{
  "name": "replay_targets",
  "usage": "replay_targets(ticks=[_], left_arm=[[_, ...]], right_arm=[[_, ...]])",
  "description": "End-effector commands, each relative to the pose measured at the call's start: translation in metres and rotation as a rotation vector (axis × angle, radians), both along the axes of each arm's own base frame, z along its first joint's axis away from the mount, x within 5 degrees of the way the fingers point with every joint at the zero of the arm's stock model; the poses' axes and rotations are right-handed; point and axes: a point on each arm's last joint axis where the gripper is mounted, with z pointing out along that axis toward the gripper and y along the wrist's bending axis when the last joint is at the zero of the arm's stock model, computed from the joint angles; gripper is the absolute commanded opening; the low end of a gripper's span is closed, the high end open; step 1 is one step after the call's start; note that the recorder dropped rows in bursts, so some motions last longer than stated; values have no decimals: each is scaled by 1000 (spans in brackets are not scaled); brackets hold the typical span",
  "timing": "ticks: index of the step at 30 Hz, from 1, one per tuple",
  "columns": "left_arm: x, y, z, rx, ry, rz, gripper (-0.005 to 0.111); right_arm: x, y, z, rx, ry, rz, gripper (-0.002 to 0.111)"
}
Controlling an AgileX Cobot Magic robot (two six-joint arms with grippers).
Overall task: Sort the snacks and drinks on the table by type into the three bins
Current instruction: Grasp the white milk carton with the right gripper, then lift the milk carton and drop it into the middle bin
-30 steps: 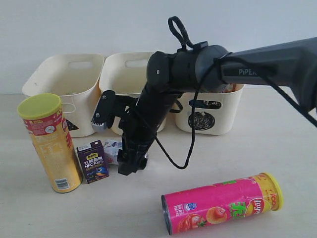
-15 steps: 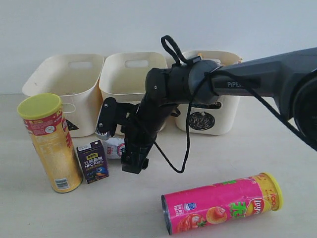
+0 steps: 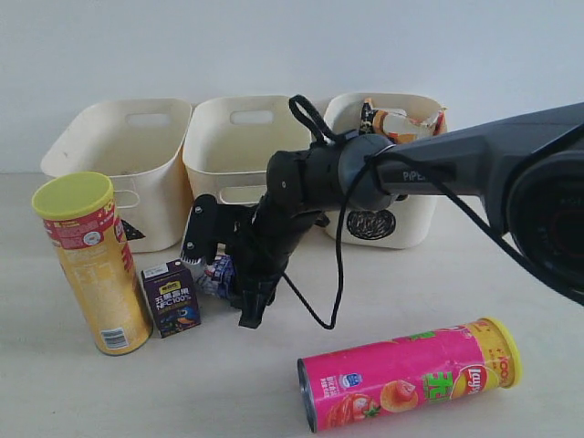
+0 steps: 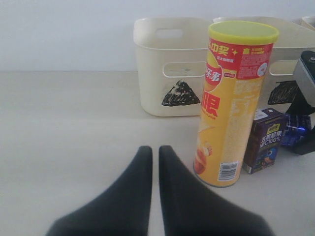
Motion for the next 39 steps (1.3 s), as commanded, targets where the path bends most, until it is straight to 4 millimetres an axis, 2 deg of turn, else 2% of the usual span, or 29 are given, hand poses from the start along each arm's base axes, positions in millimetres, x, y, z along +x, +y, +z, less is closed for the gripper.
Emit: replay_targets(ticks=[1, 5, 9, 15, 20, 27, 33, 39], left_arm=[[0, 0, 2, -11, -14, 3, 4], [0, 0, 2, -11, -14, 3, 4], [0, 0, 2, -11, -14, 3, 4], [0, 0, 1, -11, -12, 3, 4], [0, 0, 1, -11, -12, 3, 4], [0, 0, 2, -11, -14, 3, 4], [0, 0, 2, -11, -14, 3, 4], [0, 0, 2, -11, -14, 3, 4]], right_arm=[[3, 1, 2, 31, -11, -46, 30], [3, 1, 2, 32, -10, -48, 27], [1, 0, 4, 24, 2, -44, 0], [-6, -6, 22, -16, 43, -21, 0], [-1, -19, 42, -3, 47, -89, 0], [-4, -29, 56, -38, 69, -84, 0], [-9, -33, 87, -5, 29, -80, 0], [-14, -38, 109, 10, 2, -92, 0]])
